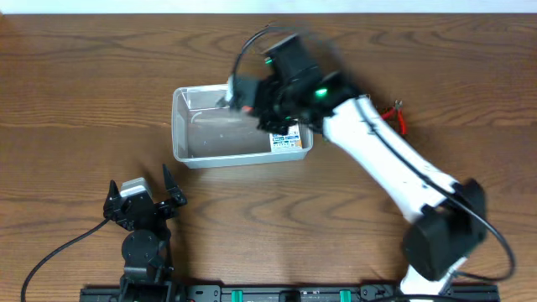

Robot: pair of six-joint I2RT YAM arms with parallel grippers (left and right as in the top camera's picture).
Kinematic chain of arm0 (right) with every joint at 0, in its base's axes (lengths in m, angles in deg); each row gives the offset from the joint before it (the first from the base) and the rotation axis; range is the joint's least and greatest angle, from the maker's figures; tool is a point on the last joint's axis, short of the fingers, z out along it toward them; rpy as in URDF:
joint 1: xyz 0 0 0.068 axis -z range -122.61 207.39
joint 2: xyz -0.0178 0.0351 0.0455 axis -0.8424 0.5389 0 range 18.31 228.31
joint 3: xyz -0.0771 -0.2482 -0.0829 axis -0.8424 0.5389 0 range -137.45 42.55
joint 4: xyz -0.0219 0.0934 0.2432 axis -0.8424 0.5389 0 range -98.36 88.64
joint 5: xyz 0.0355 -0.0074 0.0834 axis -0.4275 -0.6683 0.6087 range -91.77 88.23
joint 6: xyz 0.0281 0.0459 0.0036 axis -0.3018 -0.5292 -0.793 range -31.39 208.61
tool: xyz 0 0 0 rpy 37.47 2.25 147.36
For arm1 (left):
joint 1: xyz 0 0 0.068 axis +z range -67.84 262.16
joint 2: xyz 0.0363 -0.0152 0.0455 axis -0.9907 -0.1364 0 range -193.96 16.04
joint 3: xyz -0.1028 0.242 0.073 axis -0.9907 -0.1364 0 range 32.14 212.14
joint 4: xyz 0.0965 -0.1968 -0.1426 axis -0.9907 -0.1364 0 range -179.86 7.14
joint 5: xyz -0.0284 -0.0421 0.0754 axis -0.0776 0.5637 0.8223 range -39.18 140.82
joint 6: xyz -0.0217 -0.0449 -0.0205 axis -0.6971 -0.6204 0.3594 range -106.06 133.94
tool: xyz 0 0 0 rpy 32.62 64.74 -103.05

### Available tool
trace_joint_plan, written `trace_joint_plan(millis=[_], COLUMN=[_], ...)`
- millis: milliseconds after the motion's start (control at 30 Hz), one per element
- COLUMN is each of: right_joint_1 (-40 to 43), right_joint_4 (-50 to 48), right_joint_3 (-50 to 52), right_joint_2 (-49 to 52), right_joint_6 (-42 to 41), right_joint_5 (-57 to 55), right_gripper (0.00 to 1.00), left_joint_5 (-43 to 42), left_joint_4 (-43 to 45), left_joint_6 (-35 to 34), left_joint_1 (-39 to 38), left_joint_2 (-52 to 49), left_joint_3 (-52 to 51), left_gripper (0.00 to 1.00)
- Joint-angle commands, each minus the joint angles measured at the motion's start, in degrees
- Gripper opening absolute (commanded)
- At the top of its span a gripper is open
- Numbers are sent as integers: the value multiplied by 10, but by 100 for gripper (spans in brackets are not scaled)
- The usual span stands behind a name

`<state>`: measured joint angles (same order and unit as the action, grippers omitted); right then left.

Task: Pack container
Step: 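Carry the hammer left and lower it into the container, then return the right gripper and grasp the red-handled pliers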

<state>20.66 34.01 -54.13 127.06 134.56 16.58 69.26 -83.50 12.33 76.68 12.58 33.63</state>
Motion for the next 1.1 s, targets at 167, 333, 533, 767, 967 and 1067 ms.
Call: trace_joint_plan(millis=[167, 333, 533, 767, 967, 1067], right_joint_1=[-8, -8, -12, -12, -12, -12], right_joint_4=[-109, -202, -271, -267, -262, -261], right_joint_3=[3, 3, 3, 3, 3, 3], right_joint_2=[91, 134, 158, 174, 176, 176], right_joint_6=[184, 129, 45, 35, 24, 23], right_joint_5=[46, 51, 50, 50, 28, 29], right_gripper=[1, 1, 1, 1, 1, 3], left_joint_5=[11, 11, 11, 11, 11, 11], left_joint_4=[-17, -17, -17, -17, -17, -17], left_joint_6=[1, 1, 1, 1, 1, 1], left_joint_1=[-2, -2, -2, -2, -2, -2], left_joint_2=[2, 2, 2, 2, 2, 2], left_joint_3=[-13, -13, -13, -13, -13, -13], left_gripper=[98, 98, 98, 98, 98, 98])
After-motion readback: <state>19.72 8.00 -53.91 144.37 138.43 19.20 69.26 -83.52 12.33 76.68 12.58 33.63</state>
